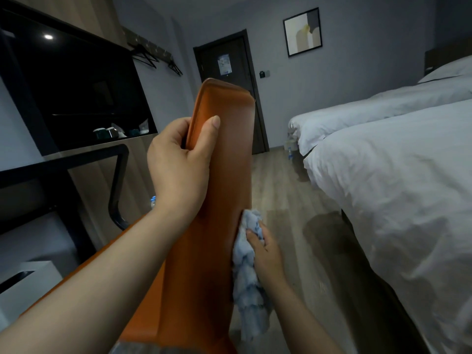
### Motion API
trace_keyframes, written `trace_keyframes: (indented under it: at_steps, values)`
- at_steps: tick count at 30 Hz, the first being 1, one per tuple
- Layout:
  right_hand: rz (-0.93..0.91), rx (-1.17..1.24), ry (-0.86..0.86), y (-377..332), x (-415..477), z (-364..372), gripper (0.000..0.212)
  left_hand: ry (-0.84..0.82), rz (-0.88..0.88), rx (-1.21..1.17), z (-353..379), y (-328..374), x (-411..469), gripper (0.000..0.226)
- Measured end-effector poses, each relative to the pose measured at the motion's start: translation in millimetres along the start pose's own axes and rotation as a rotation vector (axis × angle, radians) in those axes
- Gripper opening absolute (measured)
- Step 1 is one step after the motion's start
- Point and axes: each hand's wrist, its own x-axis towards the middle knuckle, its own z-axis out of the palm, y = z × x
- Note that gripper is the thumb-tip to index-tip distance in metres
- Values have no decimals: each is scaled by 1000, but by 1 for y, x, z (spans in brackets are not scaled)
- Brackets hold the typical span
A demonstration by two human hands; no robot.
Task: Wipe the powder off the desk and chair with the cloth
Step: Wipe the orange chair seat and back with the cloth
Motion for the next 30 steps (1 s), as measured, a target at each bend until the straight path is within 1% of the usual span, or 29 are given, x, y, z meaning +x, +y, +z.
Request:
trace_keyframes:
  at_steps: [4, 9, 11, 13, 14, 16, 18, 19, 21, 24, 26, 28, 30]
  values:
    - [56, -44, -19, 23, -6, -4, 16, -7, 15, 7, 1, 0, -1, 31]
    - [130, -153, -100, 39, -15, -19, 20, -8, 18, -14, 0, 2, 0, 29]
    - [131, -203, -73, 39, -13, -27, 22, -8, 15, -19, 0, 2, 0, 29]
    - [116, -261, 15, 32, -4, -38, 17, -3, 6, -21, 0, 3, 0, 28]
    - [91, -294, 53, 24, 4, -43, 10, -4, 1, -20, 0, 3, 0, 28]
    - [16, -328, 125, -1, 22, -51, 12, -10, -13, -18, 0, 4, 0, 26]
    - [-31, -261, 197, -37, 39, -54, 8, -9, -26, -21, 0, 5, 0, 24]
    - [-55, -222, 226, -56, 47, -54, 10, -7, -31, -23, 0, 5, -1, 23]
    - [-145, -179, 237, -92, 63, -54, 11, -6, -42, -23, 0, 6, -1, 22]
    - [-317, -138, 247, -143, 85, -46, 29, -6, -53, -22, 0, 6, -1, 25]
    - [-397, -86, 253, -170, 100, -36, 34, -9, -57, -26, -1, 6, -1, 24]
    - [-433, -47, 238, -187, 113, -22, 32, -12, -61, -30, -2, 7, -1, 24]
    - [-446, -63, 195, -193, 123, -10, 24, -14, -61, -34, -2, 7, -1, 24]
